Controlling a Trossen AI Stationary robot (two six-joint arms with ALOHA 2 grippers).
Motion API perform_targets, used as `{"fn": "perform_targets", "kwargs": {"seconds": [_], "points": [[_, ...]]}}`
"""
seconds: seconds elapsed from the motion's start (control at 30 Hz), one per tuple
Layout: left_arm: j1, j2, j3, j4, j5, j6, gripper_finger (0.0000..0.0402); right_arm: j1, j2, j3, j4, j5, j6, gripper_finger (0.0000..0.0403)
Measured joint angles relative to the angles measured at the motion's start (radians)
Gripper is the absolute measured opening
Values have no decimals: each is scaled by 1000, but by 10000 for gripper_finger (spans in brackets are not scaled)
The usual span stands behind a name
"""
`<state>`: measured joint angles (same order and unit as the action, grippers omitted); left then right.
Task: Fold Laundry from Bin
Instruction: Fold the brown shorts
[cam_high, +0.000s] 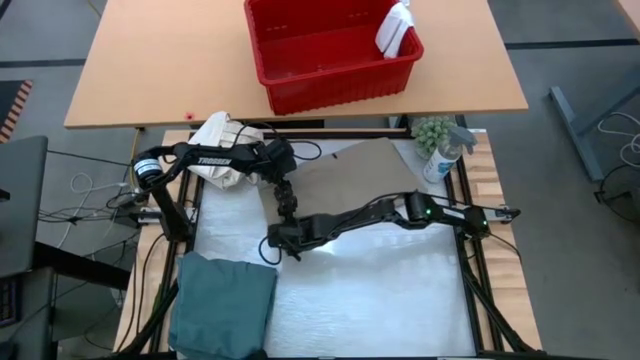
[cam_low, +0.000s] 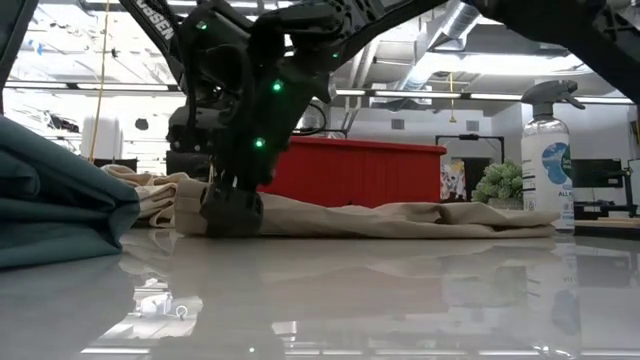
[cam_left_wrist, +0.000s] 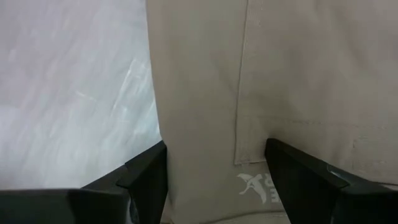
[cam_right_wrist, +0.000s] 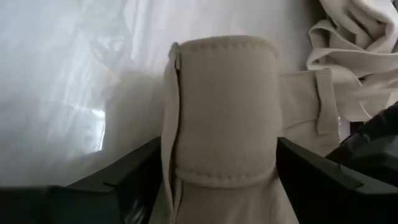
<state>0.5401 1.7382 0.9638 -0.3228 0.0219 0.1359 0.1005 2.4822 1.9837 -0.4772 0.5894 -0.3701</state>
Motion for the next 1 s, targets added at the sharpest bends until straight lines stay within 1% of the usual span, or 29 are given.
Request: {"fn": "perform_targets", "kwargs": {"seconds": [0.1, 0.13, 0.2, 0.27, 0.3, 0.43, 0.5, 0.6, 0.7, 0.77, 0.93, 0.97, 1.0], "points": [[0, 0, 0, 0, 1, -10, 247, 3, 35, 40, -58, 71, 37, 320], [0, 0, 0, 0, 3, -15, 247, 5, 41, 46, -69, 90, 44, 313], [0, 0, 0, 1, 19, -22, 247, 8, 48, 49, -78, 122, 47, 287], [0, 0, 0, 5, 25, -25, 247, 8, 49, 48, -85, 128, 47, 242], [0, 0, 0, 7, 26, -25, 247, 6, 50, 48, -94, 124, 54, 213], [1, 0, 0, 7, 41, -27, 247, 2, 50, 46, -128, 108, 132, 63], [0, 0, 0, 3, 51, -42, 247, 3, 50, 47, -130, 95, 165, 67], [-1, -21, 2, -27, 81, -49, 247, 15, 53, 90, -181, 69, 201, 67], [-2, -70, 11, -83, 86, -7, 247, 35, 58, 130, -218, 36, 205, 67], [-1, -108, 19, -122, 71, 41, 247, 55, 59, 156, -251, 2, 230, 67], [9, -204, 37, -142, -5, 119, 247, 122, 59, 184, -306, -56, 354, 67], [14, -220, 37, -132, -2, 126, 247, 135, 58, 190, -327, -70, 384, 67], [20, -236, 37, -117, 24, 136, 247, 148, 58, 198, -354, -83, 414, 67]]}}
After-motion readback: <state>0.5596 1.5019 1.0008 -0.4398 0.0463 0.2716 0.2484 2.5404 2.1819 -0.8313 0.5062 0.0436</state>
